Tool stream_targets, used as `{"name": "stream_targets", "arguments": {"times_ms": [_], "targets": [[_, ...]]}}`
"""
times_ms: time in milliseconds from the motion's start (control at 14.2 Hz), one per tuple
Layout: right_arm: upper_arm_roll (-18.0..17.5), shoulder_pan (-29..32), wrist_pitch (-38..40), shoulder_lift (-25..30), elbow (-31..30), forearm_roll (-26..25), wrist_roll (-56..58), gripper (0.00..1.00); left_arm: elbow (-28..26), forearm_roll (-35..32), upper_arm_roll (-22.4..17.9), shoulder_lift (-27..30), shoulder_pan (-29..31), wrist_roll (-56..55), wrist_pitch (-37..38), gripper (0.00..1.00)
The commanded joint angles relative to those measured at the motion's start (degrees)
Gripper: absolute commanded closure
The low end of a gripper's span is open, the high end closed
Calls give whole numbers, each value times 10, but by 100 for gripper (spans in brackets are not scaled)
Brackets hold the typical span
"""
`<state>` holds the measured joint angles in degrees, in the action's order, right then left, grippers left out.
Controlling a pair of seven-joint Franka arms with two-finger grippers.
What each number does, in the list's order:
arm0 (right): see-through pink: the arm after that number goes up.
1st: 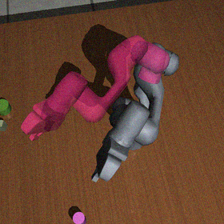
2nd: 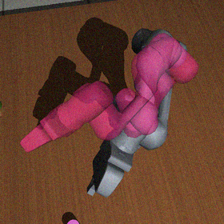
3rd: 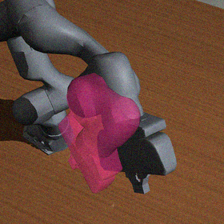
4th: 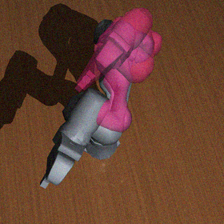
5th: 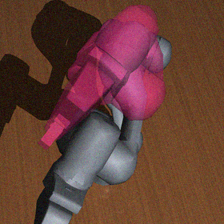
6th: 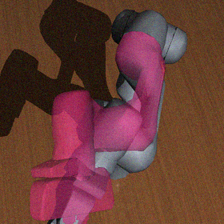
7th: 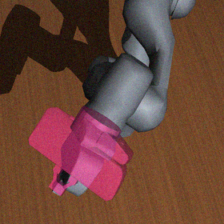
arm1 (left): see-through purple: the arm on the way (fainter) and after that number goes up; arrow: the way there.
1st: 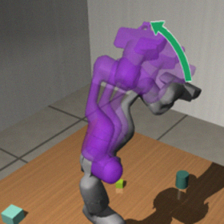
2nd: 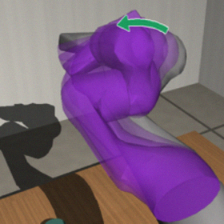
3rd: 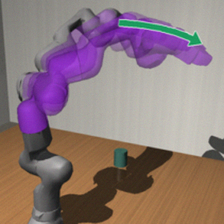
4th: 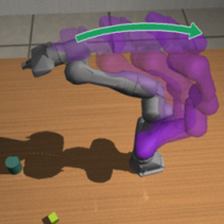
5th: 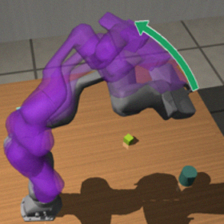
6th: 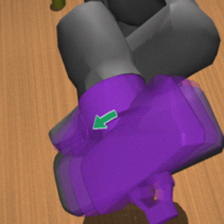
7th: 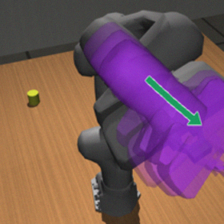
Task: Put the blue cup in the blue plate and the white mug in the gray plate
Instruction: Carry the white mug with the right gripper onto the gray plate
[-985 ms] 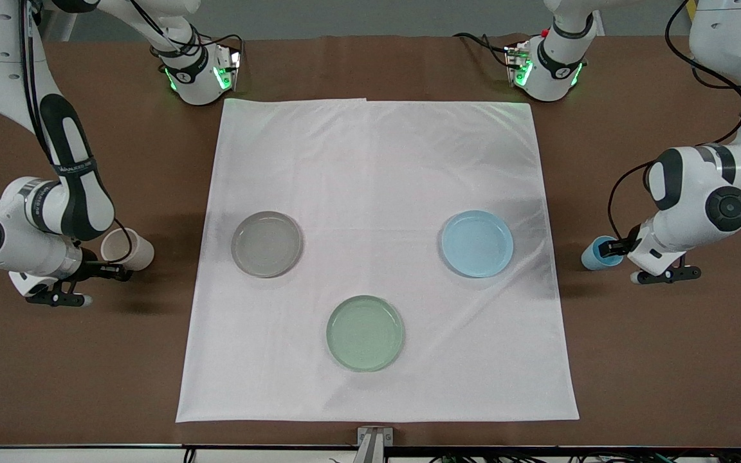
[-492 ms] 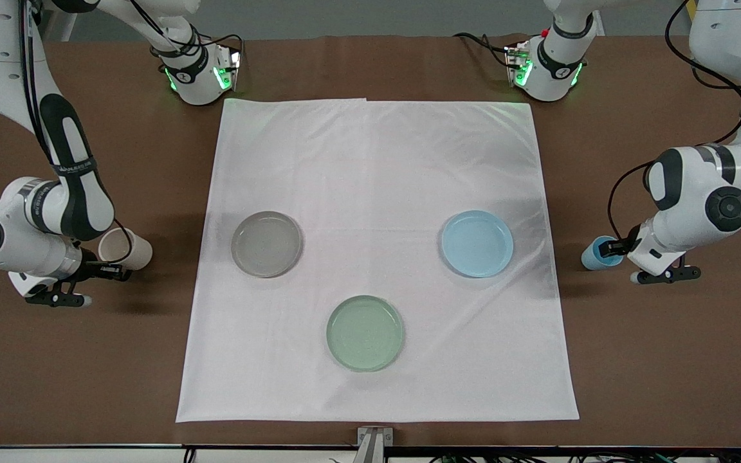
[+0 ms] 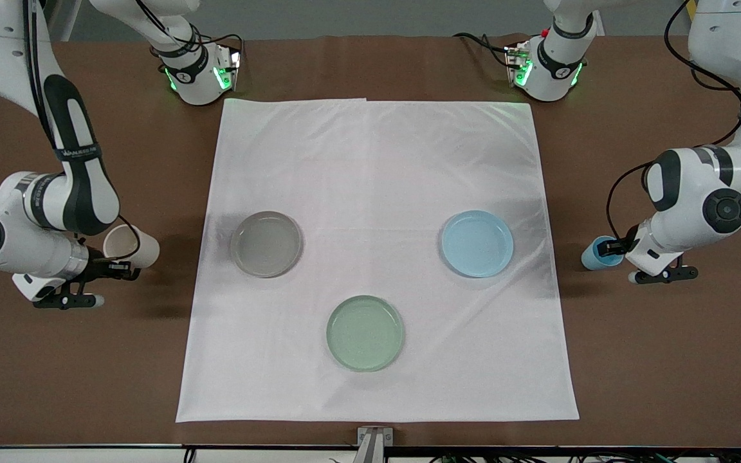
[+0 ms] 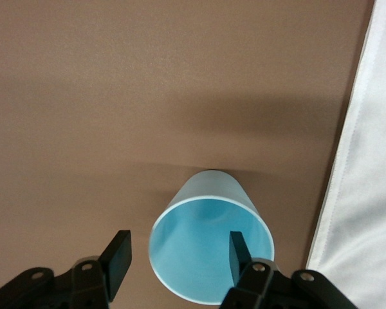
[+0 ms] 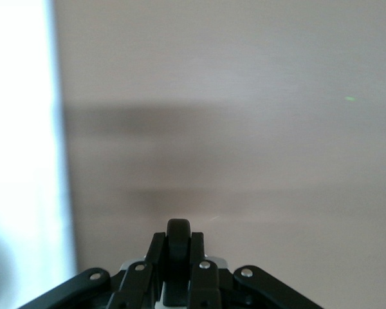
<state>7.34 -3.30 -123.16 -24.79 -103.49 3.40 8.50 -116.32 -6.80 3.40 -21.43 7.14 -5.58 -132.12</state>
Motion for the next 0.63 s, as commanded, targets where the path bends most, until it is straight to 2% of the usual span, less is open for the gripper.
{"name": "stream_targets", "arguments": {"times_ms": [0,211,422,563], "targets": [[3,-69,38,41,-18,6,-63,97,-2,-10,2,12,2,7,19,30],[2,-144,46,37,-22,6,-183,97,-2,-10,3,24,1,7,34,31],[3,-206,16,23,-21,41,-233,97,-1,-11,8,26,1,7,36,31],[3,-225,-10,8,-21,46,-249,97,-2,-9,23,24,2,-5,36,31]]}}
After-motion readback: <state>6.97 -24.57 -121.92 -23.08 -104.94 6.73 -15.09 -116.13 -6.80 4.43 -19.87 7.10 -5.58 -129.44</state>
